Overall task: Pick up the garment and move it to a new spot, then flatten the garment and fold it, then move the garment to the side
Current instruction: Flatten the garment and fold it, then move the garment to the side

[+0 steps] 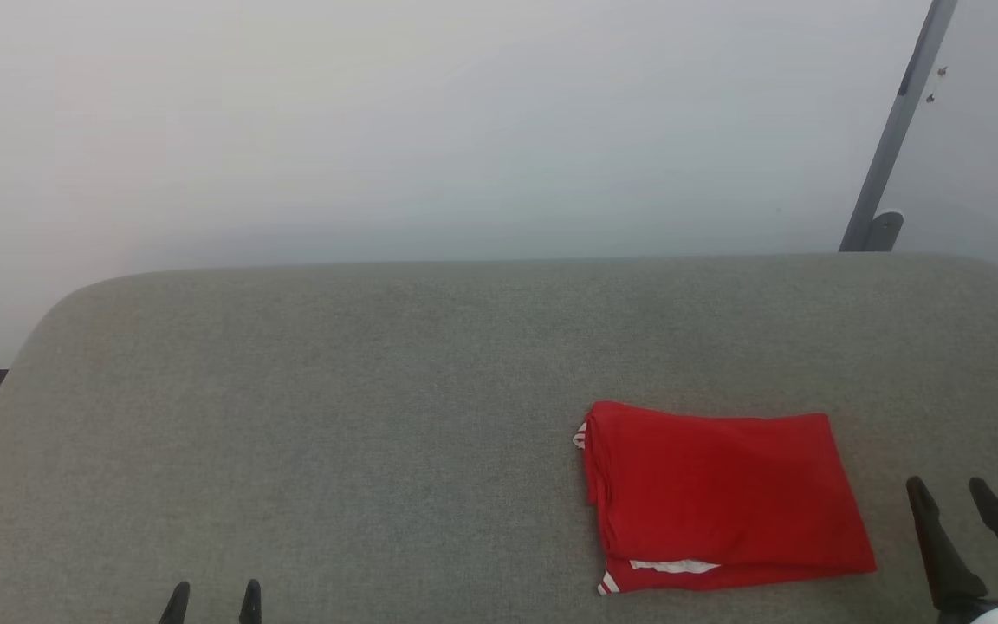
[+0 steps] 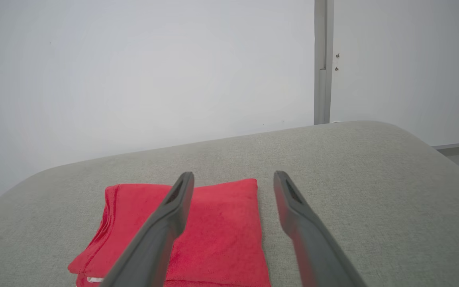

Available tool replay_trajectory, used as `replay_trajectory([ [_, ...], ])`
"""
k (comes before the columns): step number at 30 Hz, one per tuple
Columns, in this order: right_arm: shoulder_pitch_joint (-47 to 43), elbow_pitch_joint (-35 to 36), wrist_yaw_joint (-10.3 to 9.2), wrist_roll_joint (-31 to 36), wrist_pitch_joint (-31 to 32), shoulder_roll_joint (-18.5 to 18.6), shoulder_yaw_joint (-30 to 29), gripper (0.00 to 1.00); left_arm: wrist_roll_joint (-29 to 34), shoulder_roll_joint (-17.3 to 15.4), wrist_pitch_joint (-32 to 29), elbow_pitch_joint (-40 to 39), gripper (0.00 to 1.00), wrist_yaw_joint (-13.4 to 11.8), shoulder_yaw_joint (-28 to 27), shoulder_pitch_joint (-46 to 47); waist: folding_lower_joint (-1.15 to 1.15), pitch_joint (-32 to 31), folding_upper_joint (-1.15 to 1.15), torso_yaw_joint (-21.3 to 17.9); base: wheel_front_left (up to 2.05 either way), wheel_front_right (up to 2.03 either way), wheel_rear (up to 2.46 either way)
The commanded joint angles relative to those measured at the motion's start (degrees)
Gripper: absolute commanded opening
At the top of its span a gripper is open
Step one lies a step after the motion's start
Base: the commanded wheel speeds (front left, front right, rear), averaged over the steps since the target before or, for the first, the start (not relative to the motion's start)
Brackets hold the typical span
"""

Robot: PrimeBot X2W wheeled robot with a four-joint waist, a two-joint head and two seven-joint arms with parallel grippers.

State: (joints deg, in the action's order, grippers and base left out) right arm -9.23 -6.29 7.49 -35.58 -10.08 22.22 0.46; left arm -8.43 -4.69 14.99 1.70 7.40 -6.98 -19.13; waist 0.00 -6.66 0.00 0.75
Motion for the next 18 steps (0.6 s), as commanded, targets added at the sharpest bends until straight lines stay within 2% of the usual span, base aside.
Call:
replay_trajectory([
  [1,-0.5,0.5,-0.01,0.7,0.4,-0.4,-0.2,1.00,0.2,0.1,0.2,-0.4,1.00,0.1,0.0,-0.3,0.00,-0.1,0.00,0.0,0.00,0.00,0.00],
  [13,-1.3,2.6,-0.01,1.9,2.6,-1.9,-1.6,1.00,0.0,0.3,0.2,-0.5,1.00,0.1,-0.2,-0.5,0.00,-0.5,0.00,0.5,0.00,0.00,0.00],
  [18,0.2,3.3,-0.01,2.5,4.0,-0.8,-0.9,1.00,0.6,0.3,0.2,-0.5,1.00,0.1,0.0,0.2,0.00,-0.1,0.00,0.6,0.00,0.00,0.00],
])
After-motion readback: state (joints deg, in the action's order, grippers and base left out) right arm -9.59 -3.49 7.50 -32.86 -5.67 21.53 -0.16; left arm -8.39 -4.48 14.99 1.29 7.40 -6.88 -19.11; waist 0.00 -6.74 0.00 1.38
